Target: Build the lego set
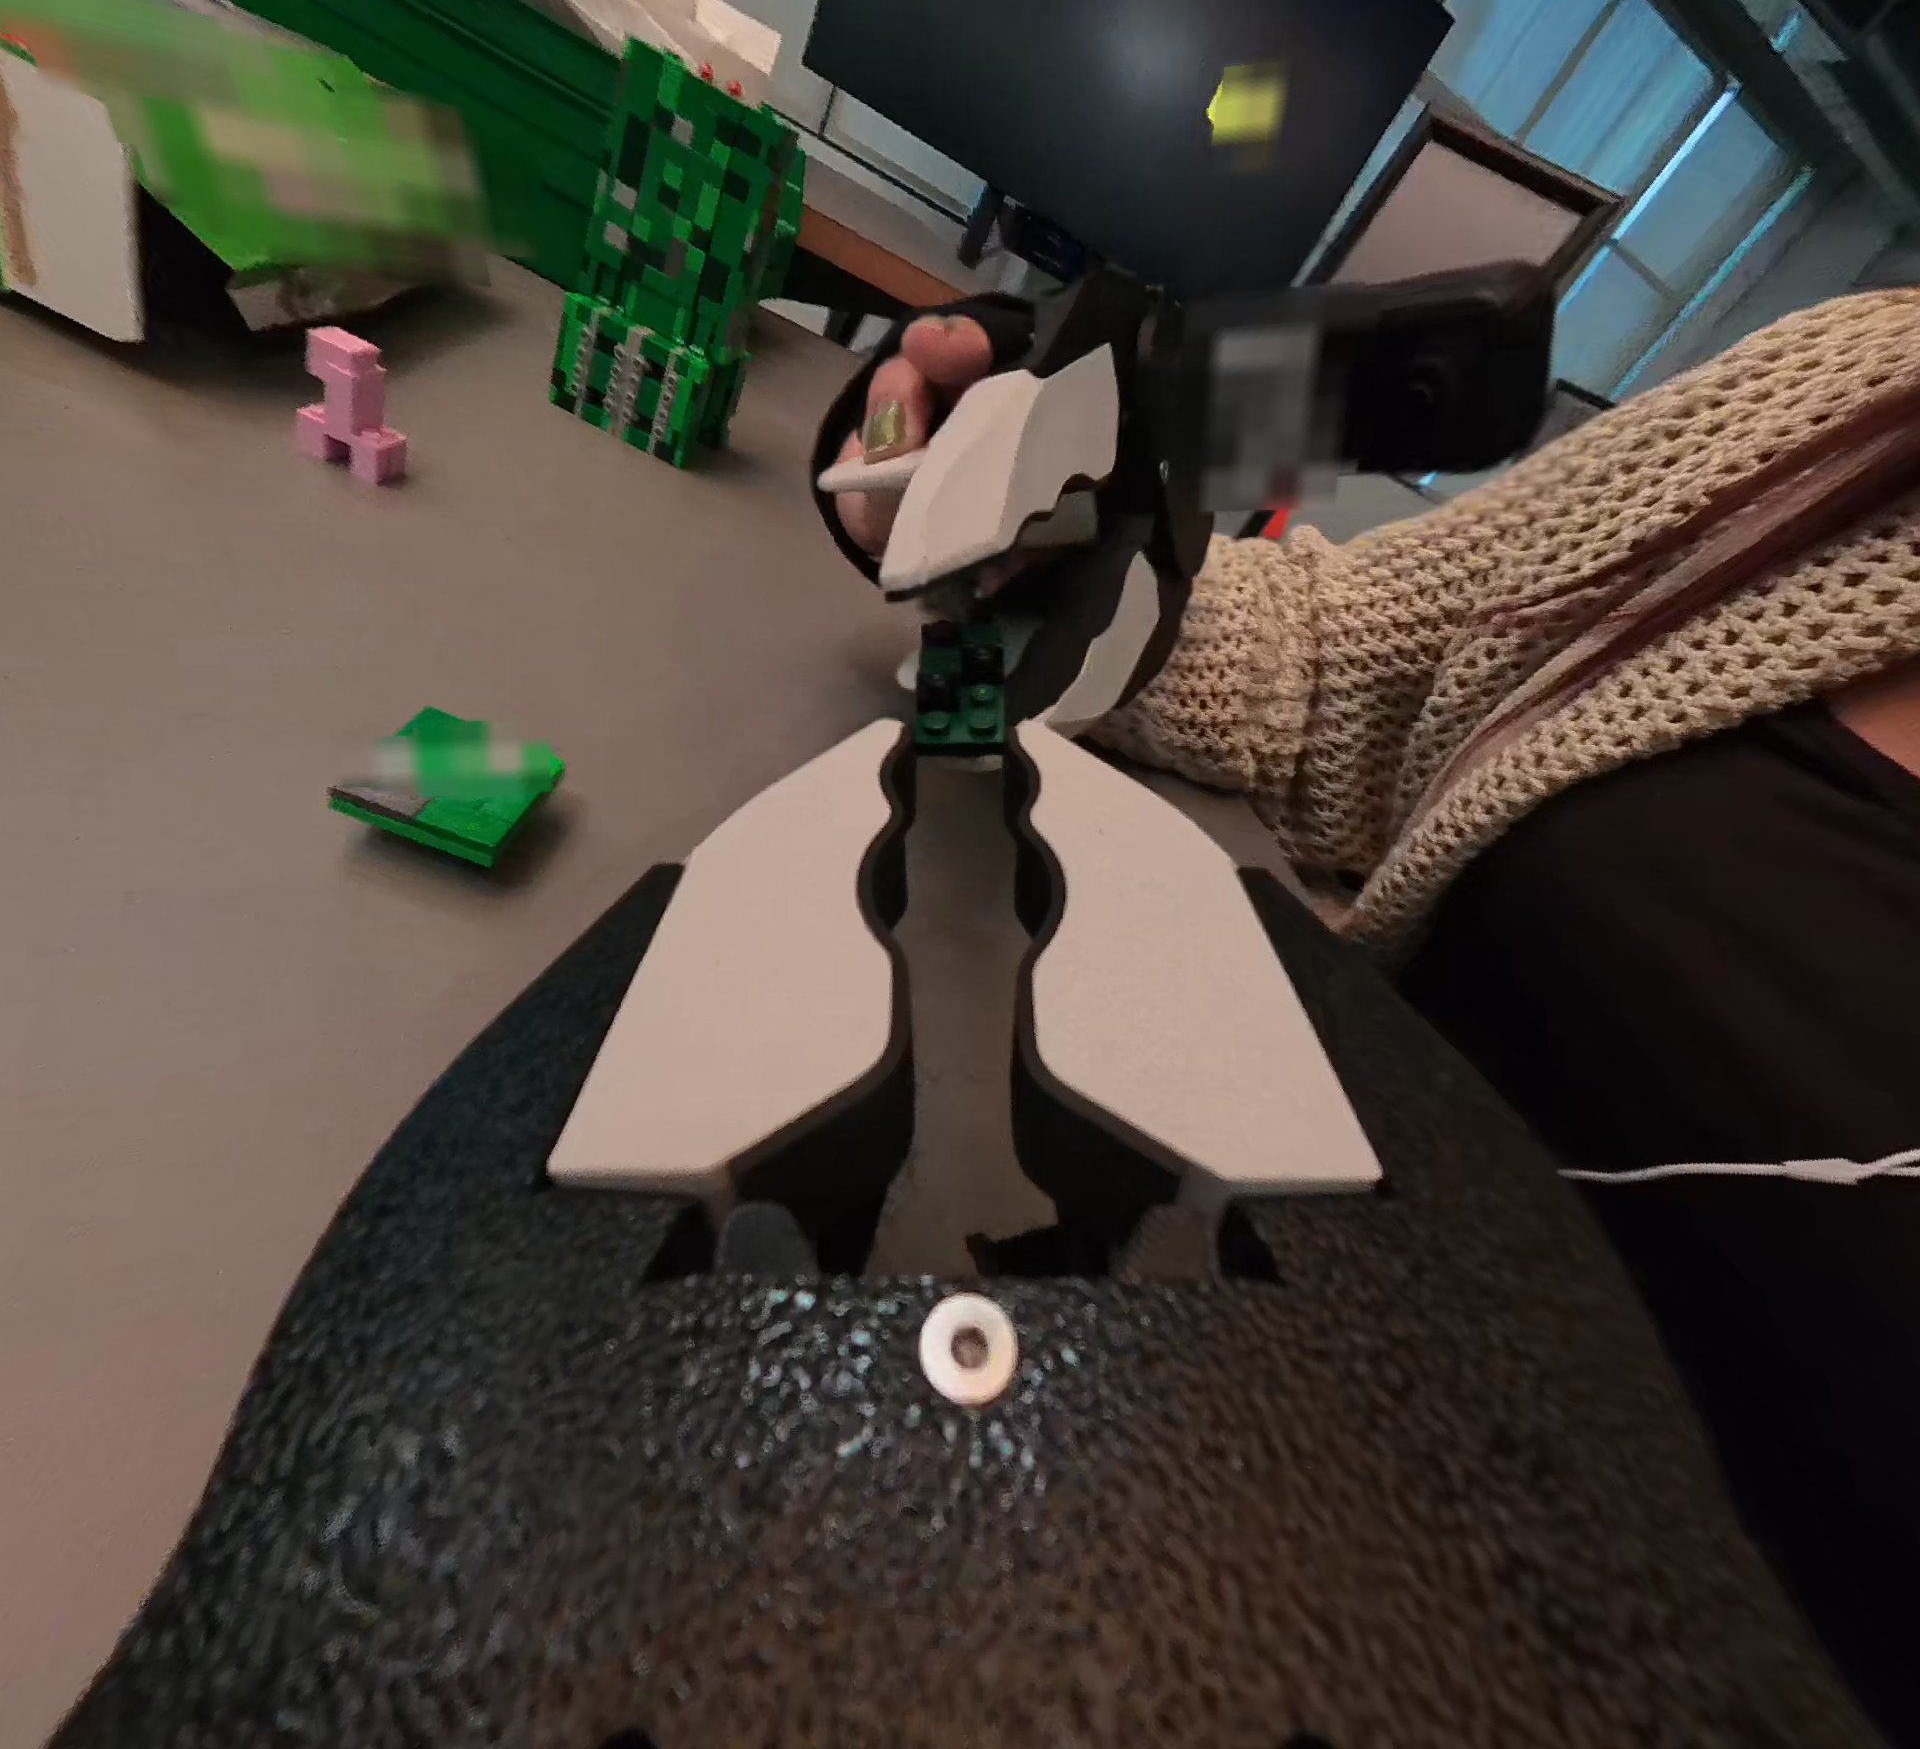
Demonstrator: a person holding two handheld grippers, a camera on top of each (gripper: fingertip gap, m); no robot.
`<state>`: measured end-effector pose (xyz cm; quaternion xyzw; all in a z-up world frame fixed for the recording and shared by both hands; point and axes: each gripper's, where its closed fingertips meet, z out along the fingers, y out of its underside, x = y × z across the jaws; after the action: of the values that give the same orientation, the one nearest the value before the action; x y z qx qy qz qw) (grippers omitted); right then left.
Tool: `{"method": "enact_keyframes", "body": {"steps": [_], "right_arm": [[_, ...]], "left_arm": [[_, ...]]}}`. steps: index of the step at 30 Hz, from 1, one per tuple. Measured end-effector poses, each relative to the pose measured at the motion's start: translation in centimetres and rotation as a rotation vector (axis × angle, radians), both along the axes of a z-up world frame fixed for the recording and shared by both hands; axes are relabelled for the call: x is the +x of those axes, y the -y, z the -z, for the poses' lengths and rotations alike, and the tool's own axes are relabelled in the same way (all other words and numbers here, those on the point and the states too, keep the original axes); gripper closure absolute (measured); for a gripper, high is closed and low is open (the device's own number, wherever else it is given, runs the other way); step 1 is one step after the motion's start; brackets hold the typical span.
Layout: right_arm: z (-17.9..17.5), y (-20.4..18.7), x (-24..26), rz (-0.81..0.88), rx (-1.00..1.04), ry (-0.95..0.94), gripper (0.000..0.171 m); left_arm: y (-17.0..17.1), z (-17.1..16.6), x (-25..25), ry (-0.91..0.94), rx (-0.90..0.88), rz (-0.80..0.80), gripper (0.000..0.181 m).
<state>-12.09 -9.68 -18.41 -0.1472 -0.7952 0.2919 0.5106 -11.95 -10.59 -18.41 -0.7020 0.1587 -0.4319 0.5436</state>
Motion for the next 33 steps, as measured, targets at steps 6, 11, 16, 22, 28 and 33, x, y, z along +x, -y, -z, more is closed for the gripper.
{"method": "enact_keyframes", "body": {"steps": [6,11,16,22,28,33], "right_arm": [[2.5,-1.9,1.7,-0.045,-0.396,0.420,0.147],[7.3,-2.1,2.5,-0.025,-0.441,0.703,0.147],[8.1,-2.7,2.3,0.059,-0.419,0.745,0.152],[7.8,-3.6,1.6,0.301,-0.475,0.726,0.152],[7.3,-3.2,2.3,0.449,-0.507,0.660,0.152],[8.3,-2.6,2.6,0.466,-0.462,0.726,0.156]], "left_arm": [[-0.8,0.2,-3.3,-0.197,0.107,-0.192,0.166],[-0.9,0.3,-3.5,-0.260,0.140,-0.230,0.166],[-1.2,0.4,-4.0,-0.325,0.164,-0.302,0.166],[-1.2,0.3,-4.2,-0.329,0.169,-0.323,0.166],[-1.2,0.4,-4.1,-0.331,0.162,-0.316,0.166],[-1.3,0.5,-3.9,-0.341,0.160,-0.307,0.166]]}}
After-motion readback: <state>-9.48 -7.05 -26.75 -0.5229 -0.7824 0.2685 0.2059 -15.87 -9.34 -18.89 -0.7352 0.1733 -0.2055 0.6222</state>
